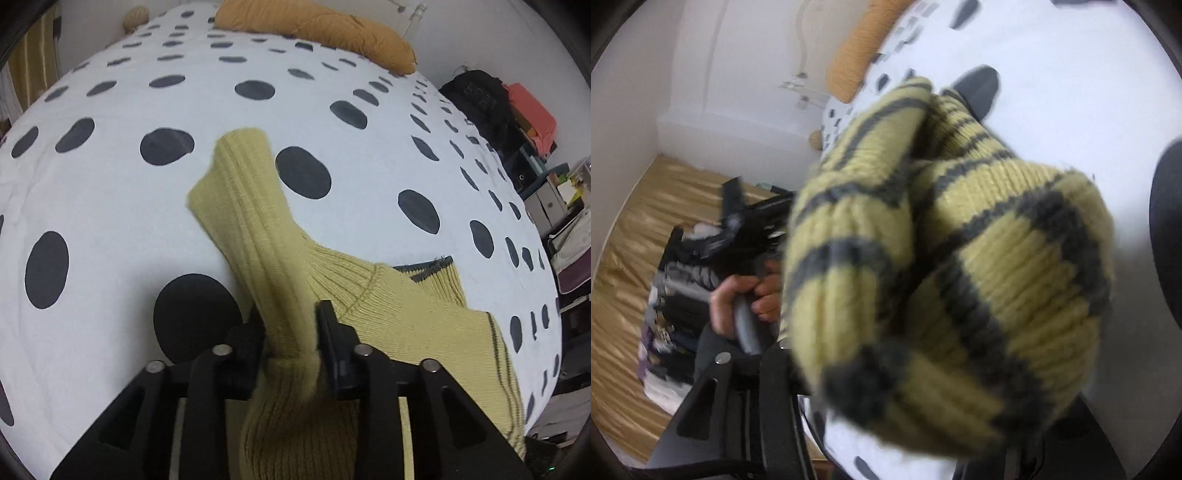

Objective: Fold large clothes

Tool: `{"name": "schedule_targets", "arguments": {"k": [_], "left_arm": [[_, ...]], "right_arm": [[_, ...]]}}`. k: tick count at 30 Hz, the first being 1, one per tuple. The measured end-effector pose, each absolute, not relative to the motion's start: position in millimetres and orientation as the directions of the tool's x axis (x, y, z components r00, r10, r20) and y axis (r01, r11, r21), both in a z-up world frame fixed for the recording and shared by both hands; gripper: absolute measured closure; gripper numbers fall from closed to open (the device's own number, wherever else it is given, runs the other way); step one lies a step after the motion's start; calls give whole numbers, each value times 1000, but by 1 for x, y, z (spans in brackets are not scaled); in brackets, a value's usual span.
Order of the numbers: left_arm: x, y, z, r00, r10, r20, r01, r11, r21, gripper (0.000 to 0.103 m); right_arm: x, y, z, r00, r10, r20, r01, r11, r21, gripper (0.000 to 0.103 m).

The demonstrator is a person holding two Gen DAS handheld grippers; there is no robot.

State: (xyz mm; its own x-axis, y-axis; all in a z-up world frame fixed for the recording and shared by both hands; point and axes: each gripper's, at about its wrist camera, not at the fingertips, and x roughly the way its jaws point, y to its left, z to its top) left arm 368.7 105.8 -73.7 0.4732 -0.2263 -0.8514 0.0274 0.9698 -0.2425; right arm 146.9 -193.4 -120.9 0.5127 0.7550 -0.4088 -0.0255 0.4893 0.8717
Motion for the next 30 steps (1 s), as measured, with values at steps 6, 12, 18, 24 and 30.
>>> {"name": "schedule_targets", "arguments": {"k": [6, 12, 18, 24, 30], "left_arm": [[349, 103, -41, 446, -211, -870, 20, 974, -226, 39], [266, 95, 17, 402, -238, -884, 73, 971, -228, 22], [228, 73, -6, 324, -189, -927, 113, 980, -161, 19], [235, 78, -59, 282, -160, -946, 20, 987, -160, 11], [209, 84, -53, 364, -140, -921, -42, 985, -167, 8]], "right_arm": [[116, -201, -79, 465, 656, -595, 75, 640, 764, 41], [89, -238, -1, 472, 392, -790, 81, 873, 482, 27], [127, -206, 23, 466, 289, -836, 11, 943, 332, 22], [179, -181, -23, 329, 135, -935, 24, 988, 151, 22], [169, -192, -30, 344, 148, -927, 35, 985, 170, 17]]}}
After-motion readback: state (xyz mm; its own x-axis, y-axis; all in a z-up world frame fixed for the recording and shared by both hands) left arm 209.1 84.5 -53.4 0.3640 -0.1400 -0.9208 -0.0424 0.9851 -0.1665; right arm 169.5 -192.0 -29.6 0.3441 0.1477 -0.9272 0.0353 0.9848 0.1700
